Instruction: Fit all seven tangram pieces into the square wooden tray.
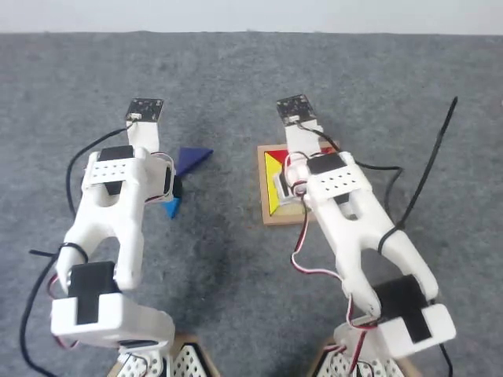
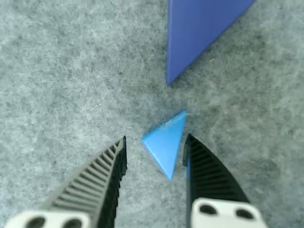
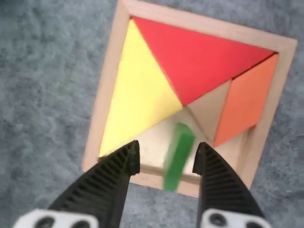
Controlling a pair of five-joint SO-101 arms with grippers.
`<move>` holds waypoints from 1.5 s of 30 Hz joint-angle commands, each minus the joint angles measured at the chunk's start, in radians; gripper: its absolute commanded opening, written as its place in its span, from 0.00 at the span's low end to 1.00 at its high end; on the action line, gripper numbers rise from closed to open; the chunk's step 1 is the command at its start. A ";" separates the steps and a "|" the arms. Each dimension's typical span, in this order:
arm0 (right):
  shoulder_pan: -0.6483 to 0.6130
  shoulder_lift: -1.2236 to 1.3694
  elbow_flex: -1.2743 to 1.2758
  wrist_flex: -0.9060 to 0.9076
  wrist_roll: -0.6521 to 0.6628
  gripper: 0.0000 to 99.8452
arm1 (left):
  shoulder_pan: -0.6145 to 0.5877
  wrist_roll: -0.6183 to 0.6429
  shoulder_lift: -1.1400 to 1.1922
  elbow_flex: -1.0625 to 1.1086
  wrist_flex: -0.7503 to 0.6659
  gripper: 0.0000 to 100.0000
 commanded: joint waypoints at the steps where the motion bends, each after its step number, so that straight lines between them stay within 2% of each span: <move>1: 0.081 0.036 -0.029 -0.019 -0.003 0.18 | -0.002 -0.011 -0.057 -0.013 -0.021 0.19; 8: 0.156 0.058 -0.031 -0.019 -0.002 0.18 | -0.002 -0.011 -0.055 -0.013 -0.021 0.19; 19: 0.154 0.058 0.031 -0.012 -0.002 0.18 | -0.003 -0.011 -0.055 -0.013 -0.021 0.19; 28: 0.306 0.065 0.046 -0.050 0.000 0.18 | -0.003 -0.011 -0.057 -0.013 -0.021 0.19; 32: 0.231 0.084 0.063 -0.084 0.028 0.18 | -0.003 -0.011 -0.055 -0.013 -0.021 0.19; 39: 0.035 0.105 0.058 -0.088 -0.021 0.18 | 0.000 -0.011 -0.055 -0.012 -0.021 0.19; 45: 0.039 0.074 0.057 -0.074 -0.041 0.18 | 0.003 -0.011 -0.054 -0.010 -0.021 0.19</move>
